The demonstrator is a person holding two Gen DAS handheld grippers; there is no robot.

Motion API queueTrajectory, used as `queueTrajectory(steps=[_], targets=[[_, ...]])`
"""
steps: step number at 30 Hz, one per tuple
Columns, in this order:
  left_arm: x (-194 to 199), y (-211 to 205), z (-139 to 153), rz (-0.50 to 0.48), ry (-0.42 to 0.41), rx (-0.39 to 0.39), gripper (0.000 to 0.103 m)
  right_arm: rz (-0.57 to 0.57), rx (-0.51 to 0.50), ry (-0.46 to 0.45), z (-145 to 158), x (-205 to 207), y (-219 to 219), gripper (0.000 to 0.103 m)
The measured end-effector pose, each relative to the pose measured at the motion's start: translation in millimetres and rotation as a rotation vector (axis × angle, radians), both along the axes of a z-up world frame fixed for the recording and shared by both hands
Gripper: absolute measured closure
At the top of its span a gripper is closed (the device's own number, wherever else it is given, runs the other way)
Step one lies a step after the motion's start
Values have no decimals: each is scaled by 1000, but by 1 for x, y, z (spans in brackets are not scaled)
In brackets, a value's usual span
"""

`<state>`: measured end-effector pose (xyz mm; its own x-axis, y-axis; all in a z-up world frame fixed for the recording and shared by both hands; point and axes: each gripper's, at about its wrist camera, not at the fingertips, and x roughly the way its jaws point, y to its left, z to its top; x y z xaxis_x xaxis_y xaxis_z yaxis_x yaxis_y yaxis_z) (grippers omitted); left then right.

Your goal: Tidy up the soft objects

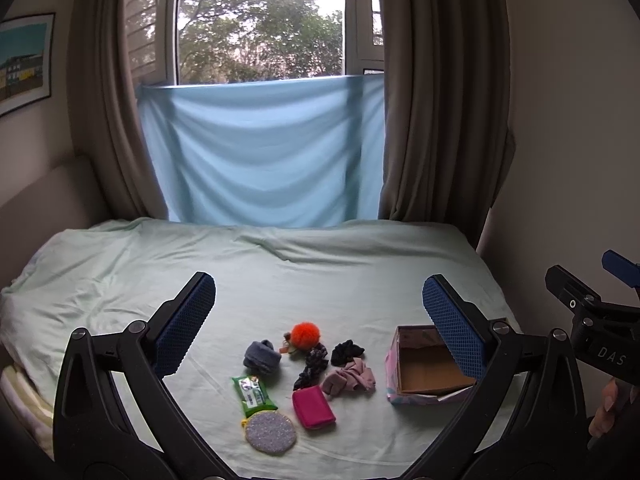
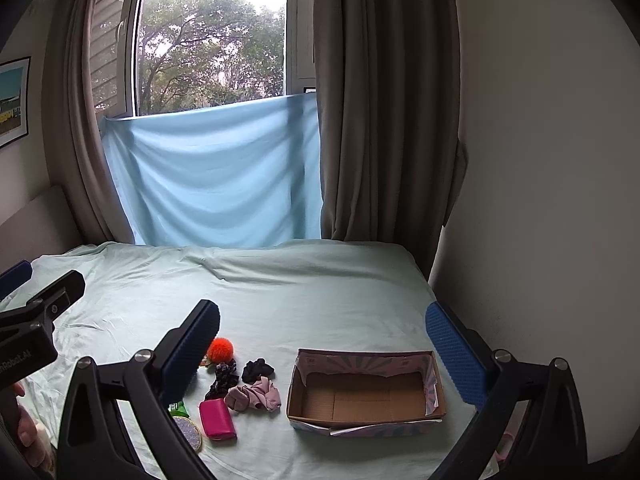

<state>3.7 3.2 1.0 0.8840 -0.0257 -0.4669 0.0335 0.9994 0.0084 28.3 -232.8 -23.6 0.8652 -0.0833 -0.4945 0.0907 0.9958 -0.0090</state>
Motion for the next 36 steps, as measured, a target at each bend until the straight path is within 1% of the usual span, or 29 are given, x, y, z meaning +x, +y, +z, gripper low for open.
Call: queueTrajectory(steps=[36], targets=[[0,-6,0,4,-4,9,0,-17,23,-17,2,-4,-8,0]])
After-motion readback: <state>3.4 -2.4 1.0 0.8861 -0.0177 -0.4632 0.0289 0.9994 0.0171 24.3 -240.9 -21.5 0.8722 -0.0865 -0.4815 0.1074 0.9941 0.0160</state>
